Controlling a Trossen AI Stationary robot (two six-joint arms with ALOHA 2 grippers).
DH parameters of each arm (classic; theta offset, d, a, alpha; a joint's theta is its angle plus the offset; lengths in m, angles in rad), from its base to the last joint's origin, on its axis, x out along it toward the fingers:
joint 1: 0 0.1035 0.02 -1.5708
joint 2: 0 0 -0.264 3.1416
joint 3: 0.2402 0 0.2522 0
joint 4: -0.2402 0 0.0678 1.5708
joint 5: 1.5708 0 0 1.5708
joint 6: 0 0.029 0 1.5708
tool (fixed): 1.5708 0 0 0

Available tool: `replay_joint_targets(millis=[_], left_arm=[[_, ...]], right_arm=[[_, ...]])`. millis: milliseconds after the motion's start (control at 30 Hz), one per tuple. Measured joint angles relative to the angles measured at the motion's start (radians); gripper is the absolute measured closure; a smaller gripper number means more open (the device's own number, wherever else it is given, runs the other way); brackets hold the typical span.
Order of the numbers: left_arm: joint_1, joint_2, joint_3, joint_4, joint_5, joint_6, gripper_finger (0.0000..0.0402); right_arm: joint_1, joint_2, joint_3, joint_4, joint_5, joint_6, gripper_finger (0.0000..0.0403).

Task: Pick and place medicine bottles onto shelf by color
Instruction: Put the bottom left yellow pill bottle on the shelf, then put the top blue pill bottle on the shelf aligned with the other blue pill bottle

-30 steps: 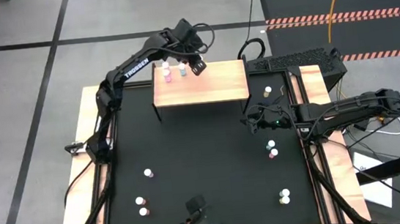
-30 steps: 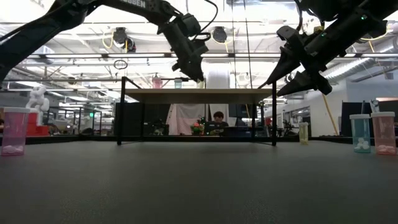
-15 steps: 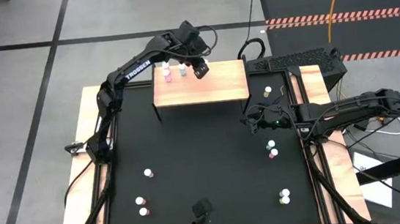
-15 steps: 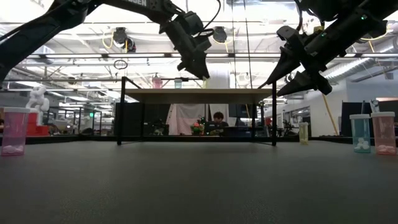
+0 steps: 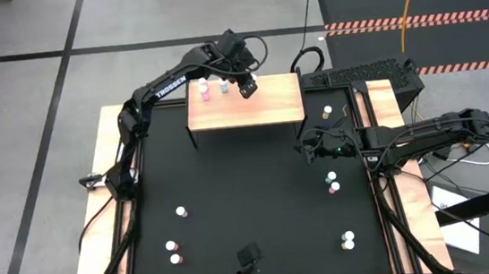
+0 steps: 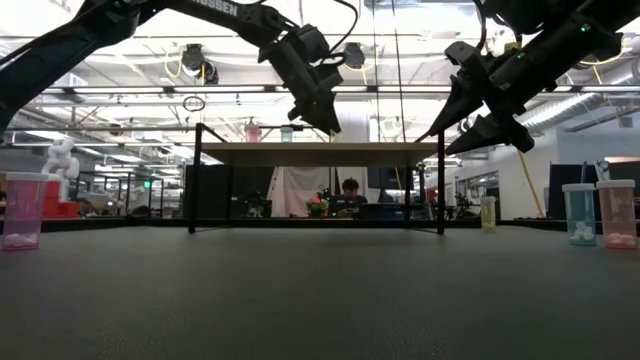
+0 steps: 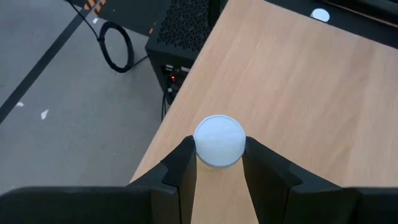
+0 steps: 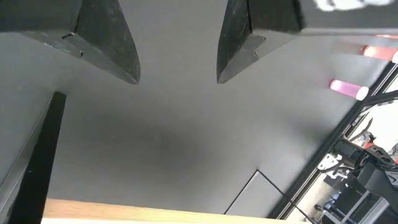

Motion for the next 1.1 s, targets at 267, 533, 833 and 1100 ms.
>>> replay_joint_targets(millis=[267,533,833,1100], left_arm=[[0.0,0.0,-0.001,0.01,0.0,-0.006,0.0284],[-0.001,0.001,-0.001,0.01,-0.001,0.006,0.0275],[0.0,0.005,-0.004,0.009,-0.005,0.016,0.0191],[0.0,0.005,0.021,0.002,-0.028,0.038,0.0133]], right_arm=[[0.0,0.0,0.0,-0.003,-0.023,0.001,0.0195],[0.0,0.0,0.0,-0.005,-0.023,-0.002,0.0195],[0.0,0.0,0.0,-0.006,-0.024,-0.003,0.0195],[0.0,0.0,0.0,-0.007,-0.024,-0.006,0.0195]])
